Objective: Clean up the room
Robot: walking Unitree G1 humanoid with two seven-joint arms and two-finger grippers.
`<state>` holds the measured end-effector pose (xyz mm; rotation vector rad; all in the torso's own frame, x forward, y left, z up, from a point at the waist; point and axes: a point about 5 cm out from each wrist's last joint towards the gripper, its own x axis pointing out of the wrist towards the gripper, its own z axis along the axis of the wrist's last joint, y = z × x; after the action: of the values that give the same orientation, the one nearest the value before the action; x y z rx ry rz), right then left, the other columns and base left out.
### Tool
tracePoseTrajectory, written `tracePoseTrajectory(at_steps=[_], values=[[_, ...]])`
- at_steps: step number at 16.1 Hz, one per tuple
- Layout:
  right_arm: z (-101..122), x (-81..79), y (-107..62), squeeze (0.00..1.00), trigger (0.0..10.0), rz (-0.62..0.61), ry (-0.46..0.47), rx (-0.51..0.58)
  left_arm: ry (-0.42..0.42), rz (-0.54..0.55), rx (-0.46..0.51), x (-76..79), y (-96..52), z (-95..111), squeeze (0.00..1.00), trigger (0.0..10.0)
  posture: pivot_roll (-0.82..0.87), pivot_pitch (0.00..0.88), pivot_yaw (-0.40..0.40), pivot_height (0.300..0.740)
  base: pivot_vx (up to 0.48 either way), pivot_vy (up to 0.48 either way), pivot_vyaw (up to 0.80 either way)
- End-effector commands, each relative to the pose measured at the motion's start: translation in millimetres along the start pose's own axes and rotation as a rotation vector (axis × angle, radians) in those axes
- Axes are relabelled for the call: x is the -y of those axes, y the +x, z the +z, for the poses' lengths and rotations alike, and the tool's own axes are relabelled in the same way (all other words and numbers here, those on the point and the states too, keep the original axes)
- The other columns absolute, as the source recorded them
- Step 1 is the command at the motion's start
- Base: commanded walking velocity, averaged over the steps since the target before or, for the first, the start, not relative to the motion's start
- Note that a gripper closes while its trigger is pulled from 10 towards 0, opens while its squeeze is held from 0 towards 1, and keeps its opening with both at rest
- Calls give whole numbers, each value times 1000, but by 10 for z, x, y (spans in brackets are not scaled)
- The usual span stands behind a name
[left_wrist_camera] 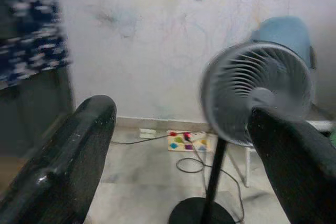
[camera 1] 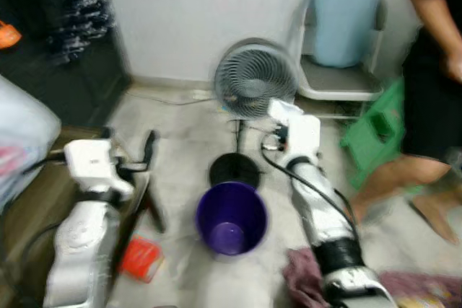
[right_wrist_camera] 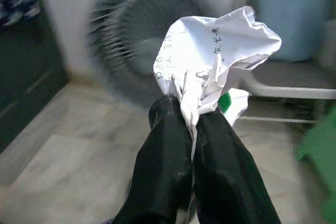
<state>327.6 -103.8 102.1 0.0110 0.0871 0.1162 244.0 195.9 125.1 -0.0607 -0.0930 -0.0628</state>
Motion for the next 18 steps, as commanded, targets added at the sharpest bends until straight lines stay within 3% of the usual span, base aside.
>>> tracePoseTrajectory(at_steps=[1,8,11,16,18], values=[[-60,194,-32,0,10000,-56,-3,-17,-18,-42,3,131,36,1,0,10000,97,0,-20,740,0,0,0],[-102,166,-49,0,10000,-57,-24,-33,23,-26,12,59,-5,35,0,10000,116,16,-19,740,0,0,0],[-138,155,-41,0,10000,-80,-74,-59,125,-120,-32,22,-86,39,0,10000,142,36,-14,740,0,0,267],[-269,133,-42,0,10000,-160,-41,-154,254,-269,-91,-51,-289,99,0,10000,193,97,3,740,0,0,160],[-289,113,-25,0,10000,-163,-37,-169,264,-280,-118,-78,-383,107,0,10000,211,128,15,740,0,0,0]])
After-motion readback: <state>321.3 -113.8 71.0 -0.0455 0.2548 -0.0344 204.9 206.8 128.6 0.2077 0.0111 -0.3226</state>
